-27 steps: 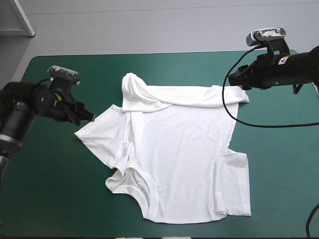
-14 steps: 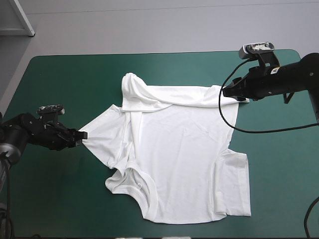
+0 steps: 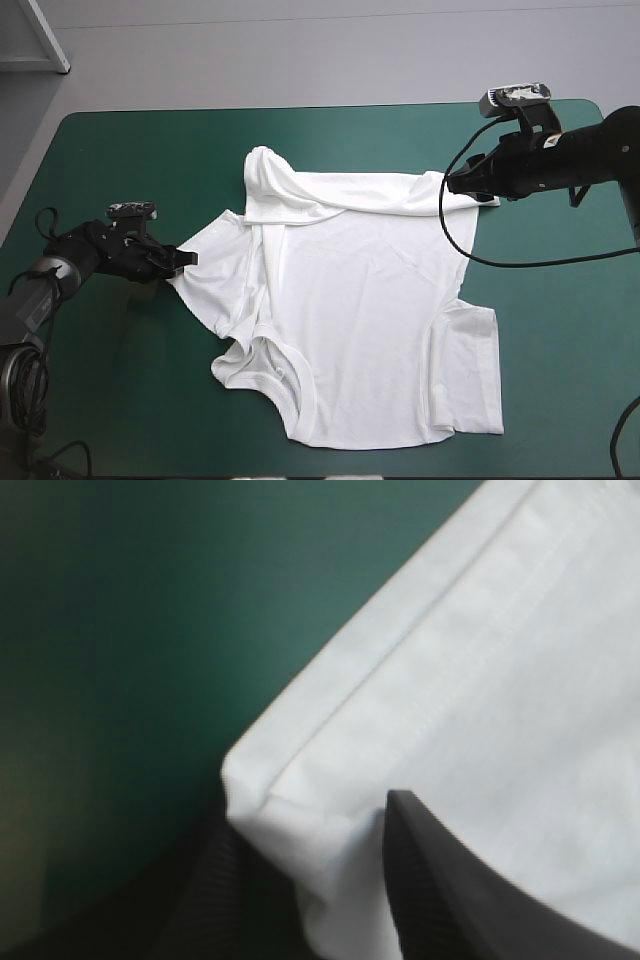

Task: Fold the cloth

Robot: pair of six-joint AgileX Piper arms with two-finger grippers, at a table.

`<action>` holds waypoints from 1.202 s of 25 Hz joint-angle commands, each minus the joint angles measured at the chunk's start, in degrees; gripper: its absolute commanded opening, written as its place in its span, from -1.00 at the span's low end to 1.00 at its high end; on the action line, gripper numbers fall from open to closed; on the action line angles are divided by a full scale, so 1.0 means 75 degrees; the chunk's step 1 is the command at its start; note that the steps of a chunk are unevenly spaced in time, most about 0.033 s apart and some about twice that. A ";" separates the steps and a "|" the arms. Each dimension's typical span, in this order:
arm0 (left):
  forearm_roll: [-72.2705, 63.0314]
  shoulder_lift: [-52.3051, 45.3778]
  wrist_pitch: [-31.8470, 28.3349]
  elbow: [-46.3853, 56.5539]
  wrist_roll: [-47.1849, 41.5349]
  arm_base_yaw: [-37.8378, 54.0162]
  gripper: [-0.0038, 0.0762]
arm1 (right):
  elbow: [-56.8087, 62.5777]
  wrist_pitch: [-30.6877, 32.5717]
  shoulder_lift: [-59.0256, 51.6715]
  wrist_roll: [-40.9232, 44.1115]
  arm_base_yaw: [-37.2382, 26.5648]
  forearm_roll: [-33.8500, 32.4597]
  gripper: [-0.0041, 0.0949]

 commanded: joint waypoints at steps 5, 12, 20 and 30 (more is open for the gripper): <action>-0.0214 -0.0008 0.0296 -0.0035 0.0296 -0.0219 -0.85 | -0.0054 -0.0223 -0.0464 0.0143 -0.0002 -0.0464 -0.22; -0.0234 -0.0008 0.0350 -0.0035 0.0399 -0.0219 -0.85 | 0.2613 -0.0259 -0.1732 0.0379 0.1990 -0.1231 -0.31; -0.0481 -0.0008 0.0536 -0.0035 0.0492 -0.0219 -0.85 | 0.5238 -0.0226 -0.1999 0.1626 0.4360 -0.2327 -0.31; -0.1000 -0.0008 0.0654 -0.0035 0.0960 -0.0219 -0.85 | 0.6428 -0.1505 -0.1974 0.2918 0.4973 -0.2741 0.22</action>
